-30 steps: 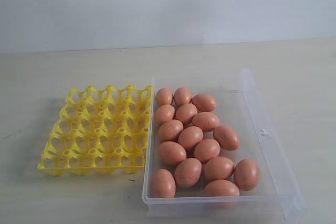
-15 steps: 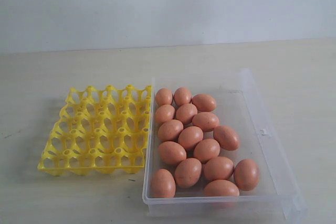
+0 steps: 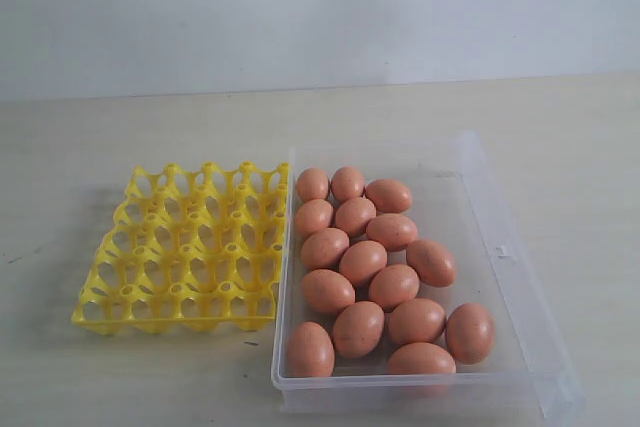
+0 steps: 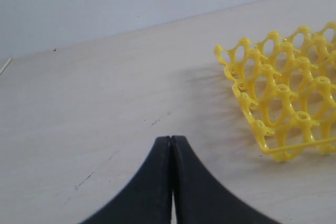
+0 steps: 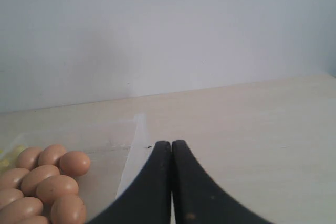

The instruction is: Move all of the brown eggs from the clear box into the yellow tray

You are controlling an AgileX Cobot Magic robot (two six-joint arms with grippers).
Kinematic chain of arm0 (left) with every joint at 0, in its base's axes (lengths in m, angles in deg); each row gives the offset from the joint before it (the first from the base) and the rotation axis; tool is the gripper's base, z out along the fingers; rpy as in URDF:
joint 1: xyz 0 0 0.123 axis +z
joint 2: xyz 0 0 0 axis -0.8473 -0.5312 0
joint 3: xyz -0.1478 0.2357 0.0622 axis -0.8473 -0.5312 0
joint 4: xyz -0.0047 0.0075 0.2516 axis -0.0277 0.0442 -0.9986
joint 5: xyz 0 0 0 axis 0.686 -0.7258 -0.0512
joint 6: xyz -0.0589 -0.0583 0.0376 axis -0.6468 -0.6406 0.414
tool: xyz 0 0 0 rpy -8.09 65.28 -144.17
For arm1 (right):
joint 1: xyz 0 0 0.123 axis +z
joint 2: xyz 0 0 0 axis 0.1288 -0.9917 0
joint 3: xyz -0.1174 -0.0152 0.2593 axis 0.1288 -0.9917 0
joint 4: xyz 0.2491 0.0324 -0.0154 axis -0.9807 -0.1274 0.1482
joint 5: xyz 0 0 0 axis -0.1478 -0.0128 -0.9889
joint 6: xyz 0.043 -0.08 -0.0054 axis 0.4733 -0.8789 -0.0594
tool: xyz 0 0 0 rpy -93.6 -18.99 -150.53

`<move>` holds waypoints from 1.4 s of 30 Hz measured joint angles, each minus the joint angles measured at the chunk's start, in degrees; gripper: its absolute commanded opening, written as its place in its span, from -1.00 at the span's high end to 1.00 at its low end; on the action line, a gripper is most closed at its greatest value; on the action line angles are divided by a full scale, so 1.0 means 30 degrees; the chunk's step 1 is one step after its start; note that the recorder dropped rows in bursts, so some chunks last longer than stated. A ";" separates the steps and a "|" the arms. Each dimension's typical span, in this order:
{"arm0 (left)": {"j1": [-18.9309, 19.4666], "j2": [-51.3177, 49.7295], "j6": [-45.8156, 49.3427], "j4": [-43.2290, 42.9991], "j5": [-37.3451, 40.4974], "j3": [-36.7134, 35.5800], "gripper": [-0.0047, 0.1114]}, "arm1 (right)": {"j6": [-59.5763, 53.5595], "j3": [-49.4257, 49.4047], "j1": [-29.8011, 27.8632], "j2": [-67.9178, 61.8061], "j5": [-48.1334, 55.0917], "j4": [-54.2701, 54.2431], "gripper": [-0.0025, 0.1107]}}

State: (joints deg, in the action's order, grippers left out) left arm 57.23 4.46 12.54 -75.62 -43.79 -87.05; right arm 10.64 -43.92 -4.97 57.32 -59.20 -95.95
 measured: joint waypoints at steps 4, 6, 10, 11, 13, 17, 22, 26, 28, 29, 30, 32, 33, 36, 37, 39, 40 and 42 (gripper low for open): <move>0.0000 0.0000 0.0000 0.0000 0.0000 0.0000 0.92 | 0.0000 0.0000 0.0000 0.0000 -0.0129 0.0000 0.96; 0.0000 0.0000 0.0000 0.0000 0.0000 0.0000 0.92 | 0.0000 0.0000 0.0000 0.0000 -0.0539 0.0000 0.96; 0.0000 0.0000 0.0000 0.0000 0.0000 0.0000 0.92 | 0.0642 0.0000 0.0000 0.0000 -0.0976 -0.1530 0.96; 0.0000 0.0000 0.0000 0.0000 0.0000 0.0000 0.92 | 0.1054 0.0000 0.0000 0.0000 -0.0976 -0.1808 0.96; 0.0000 0.0000 0.0000 0.0000 0.0000 0.0000 0.92 | 0.2152 0.0000 0.0000 0.0000 -0.1056 -0.2025 0.96; 0.0000 0.0000 0.0000 0.0000 0.0000 0.0000 0.92 | 0.4047 0.0000 0.0000 0.0000 -0.1142 -0.2152 0.96; 0.0000 0.0000 0.0000 0.0000 0.0000 0.0000 0.92 | 0.4611 0.1687 0.0000 -0.1239 -0.0428 -0.2477 0.96; 0.0000 0.0000 0.0000 0.0000 0.0000 0.0000 0.92 | 0.4607 0.4360 -0.0010 -0.4401 0.0853 -0.2138 0.96; 0.0000 0.0000 0.0000 0.0000 0.0000 0.0000 0.92 | 0.4607 0.5961 -0.0042 -0.6582 0.1894 -0.1438 0.96; 0.0000 0.0000 0.0000 0.0000 0.0000 0.0000 0.92 | 0.4607 0.6658 -0.0006 -0.7552 0.2348 -0.1020 0.96; 0.0000 0.0000 0.0000 0.0000 0.0000 0.0000 0.92 | 0.4440 0.7557 0.0111 -0.8826 0.2964 -0.0629 0.96; 0.0000 0.0000 0.0000 0.0000 0.0000 0.0000 0.92 | 0.3588 0.9422 0.0703 -1.1497 0.4092 -0.0134 0.96; 0.0000 0.0000 0.0000 0.0000 0.0000 0.0000 0.92 | 0.2992 1.0370 0.1212 -1.2848 0.4627 0.0136 0.96; 0.0000 0.0000 0.0000 0.0000 0.0000 0.0000 0.92 | 0.1528 1.2975 0.2958 -1.6561 0.6160 0.0965 0.96; 0.0000 0.0000 0.0000 0.0000 0.0000 0.0000 0.92 | 0.1247 1.3885 0.3584 -1.7856 0.6663 0.1216 0.96; 0.0000 0.0000 0.0000 0.0000 0.0000 0.0000 0.92 | 0.0732 1.5354 0.4676 -2.0166 0.7327 0.1715 0.96; 0.0000 0.0000 0.0000 0.0000 0.0000 0.0000 0.92 | 0.0425 1.6082 0.5137 -2.1340 0.7667 0.1949 0.96; 0.0000 0.0000 0.0000 0.0000 0.0000 0.0000 0.92 | 0.0034 1.7522 0.5847 -2.3517 0.8399 0.2345 0.96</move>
State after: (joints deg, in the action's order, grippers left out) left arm 57.23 4.46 12.54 -75.62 -43.79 -87.05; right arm 10.74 8.64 12.57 -13.23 -34.01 -88.91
